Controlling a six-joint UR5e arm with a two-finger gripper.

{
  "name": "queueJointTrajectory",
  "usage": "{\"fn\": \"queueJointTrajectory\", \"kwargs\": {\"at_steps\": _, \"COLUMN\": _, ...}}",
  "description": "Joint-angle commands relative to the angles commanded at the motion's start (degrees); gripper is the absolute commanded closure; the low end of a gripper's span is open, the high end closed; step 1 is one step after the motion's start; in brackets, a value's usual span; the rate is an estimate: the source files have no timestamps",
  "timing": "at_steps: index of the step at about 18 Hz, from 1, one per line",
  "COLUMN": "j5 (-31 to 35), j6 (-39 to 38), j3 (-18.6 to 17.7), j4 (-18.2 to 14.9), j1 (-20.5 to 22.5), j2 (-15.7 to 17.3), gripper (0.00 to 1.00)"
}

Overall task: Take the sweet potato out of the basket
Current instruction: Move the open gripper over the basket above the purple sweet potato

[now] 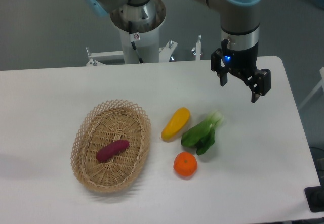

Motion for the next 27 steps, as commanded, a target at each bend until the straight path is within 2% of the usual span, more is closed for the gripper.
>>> {"fn": "queueJointTrajectory", "kwargs": {"at_steps": 7, "j5": 0.09, "j6": -0.96, "j3": 0.0, "j4": 0.09, "j1": -0.88, "j2": -0.88, "gripper": 0.0}}
{"fn": "queueJointTrajectory", "kwargs": {"at_steps": 9, "j5": -0.44, "j6": -2.1, "j3": -0.7, "j4": 1.48, "j1": -1.49, "j2": -1.67, "gripper": 0.0}}
{"fn": "queueJointTrajectory", "kwargs": {"at_steps": 13, "j5": -7.29, "j6": -12.8, "j3": -2.11, "j4": 3.6, "j1": -2.37, "j2": -2.54, "gripper": 0.0}}
{"fn": "queueJointTrajectory", "kwargs": {"at_steps": 17, "j5": -7.73, "j6": -23.0, "j3": -1.85, "j4": 7.81, "j1": -7.81, "j2": -3.25, "gripper": 0.0}}
{"fn": "queueJointTrajectory", "kwargs": {"at_steps": 19, "j5": -7.82, "j6": -28.02, "j3": -2.11, "j4": 8.7, "j1": -10.36, "j2": -3.08, "gripper": 0.0}}
{"fn": "queueJointTrajectory", "kwargs": {"at_steps": 22, "j5": -7.99, "j6": -28.64, "j3": -2.2, "j4": 8.71, "j1": -12.21, "j2": -2.72, "gripper": 0.0}}
{"fn": "queueJointTrajectory", "kwargs": {"at_steps": 25, "j5": -8.17, "j6": -28.65, "j3": -2.28, "j4": 8.7, "j1": -16.68, "j2": -4.91, "gripper": 0.0}}
{"fn": "queueJointTrajectory", "kwargs": {"at_steps": 27, "j5": -7.82, "j6": -28.74, "j3": -4.12, "j4": 8.79, "j1": -19.41, "j2": -6.5, "gripper": 0.0}}
